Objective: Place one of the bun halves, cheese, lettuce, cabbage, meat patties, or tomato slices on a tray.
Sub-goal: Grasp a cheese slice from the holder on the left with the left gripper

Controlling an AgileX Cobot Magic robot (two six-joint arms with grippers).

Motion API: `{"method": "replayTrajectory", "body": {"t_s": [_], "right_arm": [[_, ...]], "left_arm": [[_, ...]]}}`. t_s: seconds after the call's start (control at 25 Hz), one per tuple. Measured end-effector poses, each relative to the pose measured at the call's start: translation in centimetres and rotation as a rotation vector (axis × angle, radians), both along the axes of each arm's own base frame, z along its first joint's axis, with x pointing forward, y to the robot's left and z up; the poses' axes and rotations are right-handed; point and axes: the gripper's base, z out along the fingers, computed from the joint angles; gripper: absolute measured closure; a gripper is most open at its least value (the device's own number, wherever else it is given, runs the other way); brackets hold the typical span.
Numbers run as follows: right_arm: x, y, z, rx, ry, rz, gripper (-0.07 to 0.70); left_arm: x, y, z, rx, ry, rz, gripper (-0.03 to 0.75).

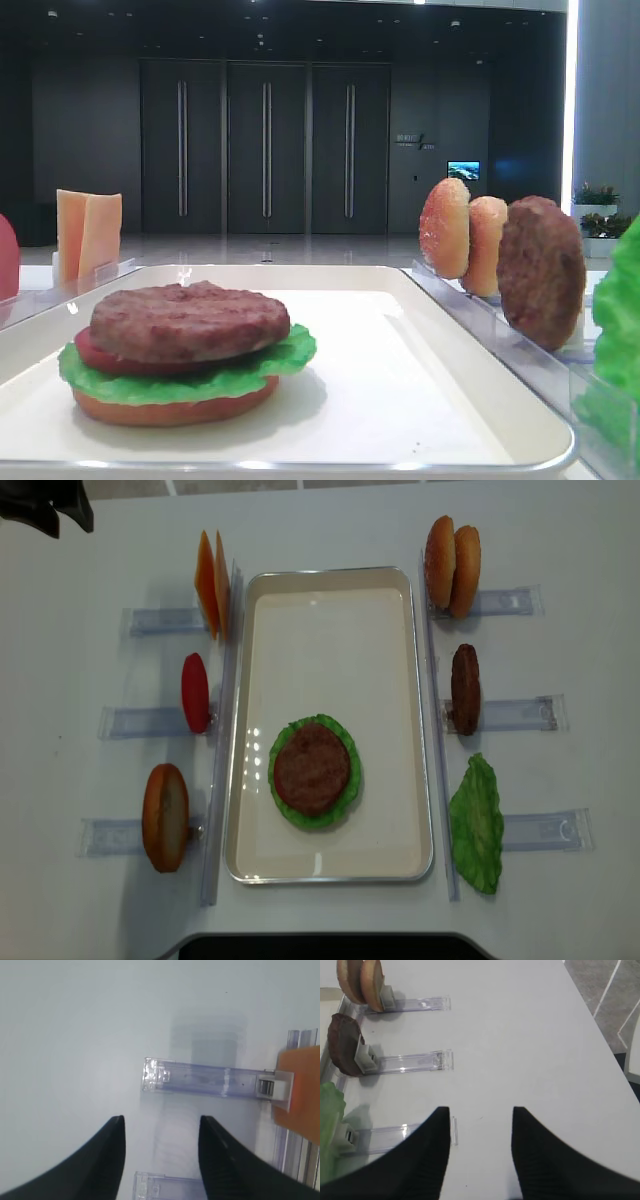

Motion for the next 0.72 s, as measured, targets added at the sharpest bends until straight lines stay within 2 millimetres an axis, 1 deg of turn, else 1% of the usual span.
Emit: {"method": "replayTrajectory", "body": {"t_s": [0.2,0.36,0.48,0.56,0.6,0.72], "right_arm": [[0.0,0.0,0.0,0.000,0.000,0.000,0.346],[0.0,0.0,0.0,0.000,0.000,0.000,0.346],[0.0,0.0,0.0,0.000,0.000,0.000,0.346],[0.0,0.0,0.0,0.000,0.000,0.000,0.346],[0.0,0.0,0.0,0.000,0.000,0.000,0.346],[0.0,0.0,0.0,0.000,0.000,0.000,0.346]], "left_arm": [[2.0,0.1,-1.0,-0.001,0.015,0.001,0.353],[2.7,0.2,-1.5,-0.004,0.047,0.003,0.353],[2.8,-0.3,-1.5,0.006,0.051,0.003,0.353],[2.9,-1.3,-1.4,0.019,0.050,-0.014,0.353],[2.9,-2.1,-1.4,0.023,0.050,-0.028,0.353],[2.9,-5.2,-1.5,0.015,0.051,-0.067,0.353]]}}
